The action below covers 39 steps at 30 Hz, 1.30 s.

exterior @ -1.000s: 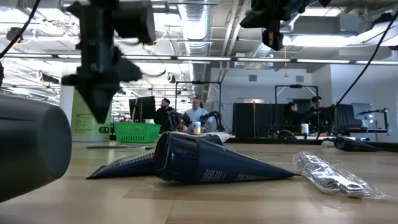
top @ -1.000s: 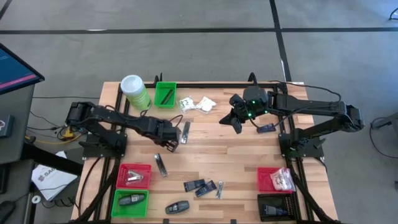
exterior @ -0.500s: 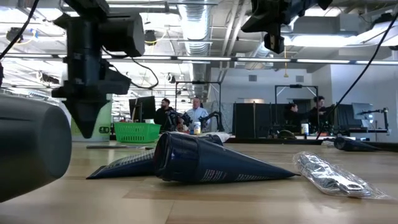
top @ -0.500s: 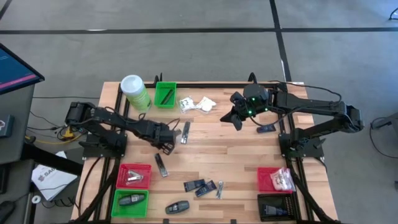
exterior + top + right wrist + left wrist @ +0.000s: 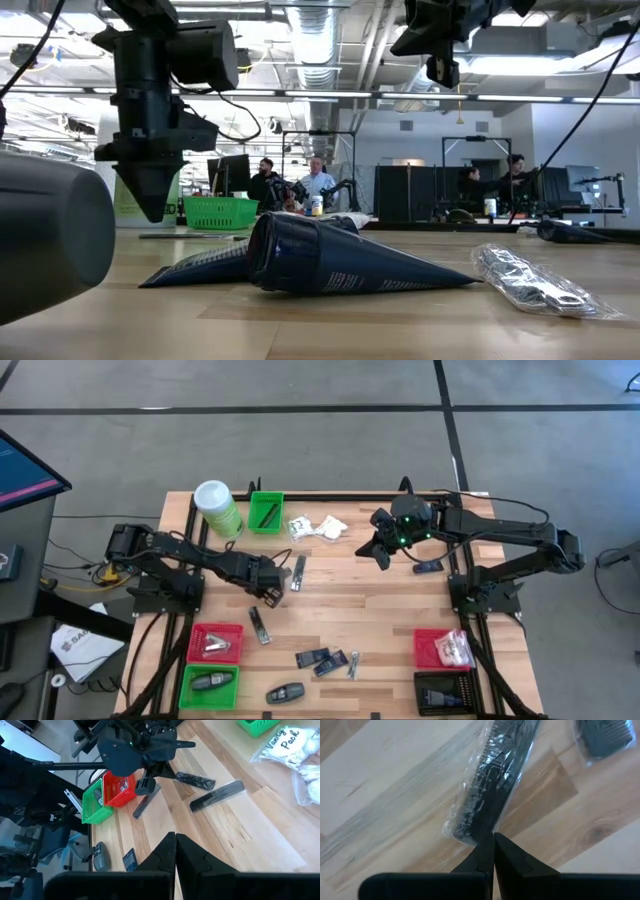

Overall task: Pick & Place Travel size toiletries
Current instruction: Put the black comb into the top green bin

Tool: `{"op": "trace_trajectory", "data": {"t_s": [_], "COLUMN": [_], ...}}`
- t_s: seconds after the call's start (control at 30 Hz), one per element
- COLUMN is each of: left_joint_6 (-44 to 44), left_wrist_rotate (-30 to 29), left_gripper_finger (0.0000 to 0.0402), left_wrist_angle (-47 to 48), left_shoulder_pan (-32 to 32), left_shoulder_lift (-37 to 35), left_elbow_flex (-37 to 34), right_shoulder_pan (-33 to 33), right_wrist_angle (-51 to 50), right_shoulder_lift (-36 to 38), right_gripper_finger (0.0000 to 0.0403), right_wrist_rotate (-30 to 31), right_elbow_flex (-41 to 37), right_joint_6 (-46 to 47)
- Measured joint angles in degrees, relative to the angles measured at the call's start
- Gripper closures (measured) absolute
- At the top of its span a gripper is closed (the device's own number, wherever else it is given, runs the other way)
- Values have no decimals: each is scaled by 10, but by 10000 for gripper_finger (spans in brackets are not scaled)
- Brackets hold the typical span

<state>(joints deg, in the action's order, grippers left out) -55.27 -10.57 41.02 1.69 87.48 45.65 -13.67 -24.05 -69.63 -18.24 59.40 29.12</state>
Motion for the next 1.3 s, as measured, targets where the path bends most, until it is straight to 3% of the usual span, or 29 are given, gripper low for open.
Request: {"op": "trace_trajectory", "data": {"t_s": [0.53,0.8,1.3], "left_joint_6": [-20,-18,11], "left_wrist_rotate": [-10,-20,14], "left_gripper_finger": [400,400,400], "left_wrist_angle": [-26,-98,-120], "left_shoulder_pan": [-68,-52,-34], "left_shoulder_lift": [23,78,81], "left_elbow_flex": [-8,-4,-5], "right_shoulder_pan": [0,0,-13], "right_wrist_angle": [1,-23,-20], "right_shoulder_lift": [0,0,0], "right_gripper_finger": [403,403,403], "right_wrist_rotate": [0,-14,-14], "right_elbow_flex": [0,0,0], "right_joint_6": [-27,-24,-38]}}
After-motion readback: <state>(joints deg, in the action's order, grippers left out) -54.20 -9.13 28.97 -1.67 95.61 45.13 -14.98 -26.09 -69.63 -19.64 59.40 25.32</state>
